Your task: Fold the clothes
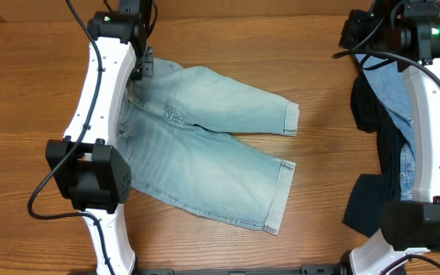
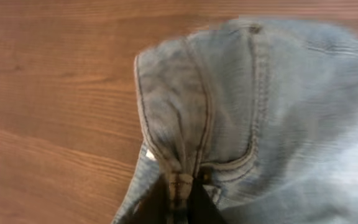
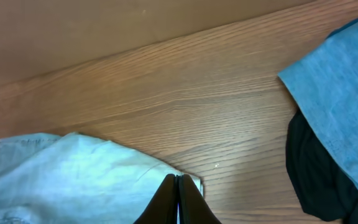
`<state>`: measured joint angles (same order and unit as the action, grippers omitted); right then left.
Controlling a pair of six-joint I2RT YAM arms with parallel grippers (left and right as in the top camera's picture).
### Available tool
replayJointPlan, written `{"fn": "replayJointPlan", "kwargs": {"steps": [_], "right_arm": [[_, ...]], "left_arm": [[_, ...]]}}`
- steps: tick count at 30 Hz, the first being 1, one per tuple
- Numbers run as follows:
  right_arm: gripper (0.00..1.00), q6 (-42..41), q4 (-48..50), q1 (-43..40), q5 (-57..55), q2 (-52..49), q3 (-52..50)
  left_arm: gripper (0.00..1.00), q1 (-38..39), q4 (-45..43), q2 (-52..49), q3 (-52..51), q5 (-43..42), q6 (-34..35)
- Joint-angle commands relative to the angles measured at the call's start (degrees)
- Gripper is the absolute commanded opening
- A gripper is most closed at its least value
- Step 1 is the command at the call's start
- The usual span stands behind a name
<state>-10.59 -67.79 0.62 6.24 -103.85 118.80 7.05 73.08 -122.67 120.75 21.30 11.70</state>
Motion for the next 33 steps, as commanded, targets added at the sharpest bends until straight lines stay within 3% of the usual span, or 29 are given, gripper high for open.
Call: {"fn": "replayJointPlan", "kwargs": {"steps": [1, 4, 7, 9, 10, 11, 12, 13, 18, 33], "right_arm": [[0.05, 1.3, -0.3, 0.2, 0.5, 0.3, 0.4], [0.05, 2.1, -1.7, 0.2, 0.5, 0.0, 0.4], [0.04, 2.1, -2.6, 0.2, 4.0, -1.6, -1.6], [0.04, 2.2, -1.9, 0.4, 7.1, -2.9, -5.5], [0.04, 3.5, 0.0, 1.0, 8.9, -3.7, -9.3], [0.04, 4.1, 2.1, 1.8, 9.6, -4.3, -12.5], [0.04, 4.7, 4.8, 3.3, 9.5, -5.1, -16.4], [0.04, 4.7, 6.3, 4.3, 9.5, -5.9, -18.7], [0.04, 4.6, 9.2, 8.4, 9.3, -12.6, -23.0], [0.04, 3.1, 16.0, 8.7, 5.2, -26.2, -23.2]], "left_arm": [[1.0, -3.2, -0.7, 0.5, -5.9, 4.3, 3.7], [1.0, -6.2, 1.4, 2.0, -3.9, -1.7, 1.1], [1.0, -8.7, -3.5, 5.3, -3.5, -21.9, -8.0], [1.0, -8.8, -5.1, 5.3, -3.6, -26.7, -12.0], [0.92, -8.7, -5.0, 5.0, -3.7, -28.8, -14.1], [0.72, -8.5, -4.9, 4.9, -3.7, -30.3, -15.1], [0.08, -8.5, -5.1, 4.9, -3.7, -31.1, -15.1], [0.04, -8.5, -5.3, 4.9, -3.7, -31.5, -15.0], [0.04, -8.5, -4.6, 4.8, -4.0, -31.5, -14.7], [0.04, -8.0, -4.1, 4.8, -4.4, -31.5, -14.8]]}}
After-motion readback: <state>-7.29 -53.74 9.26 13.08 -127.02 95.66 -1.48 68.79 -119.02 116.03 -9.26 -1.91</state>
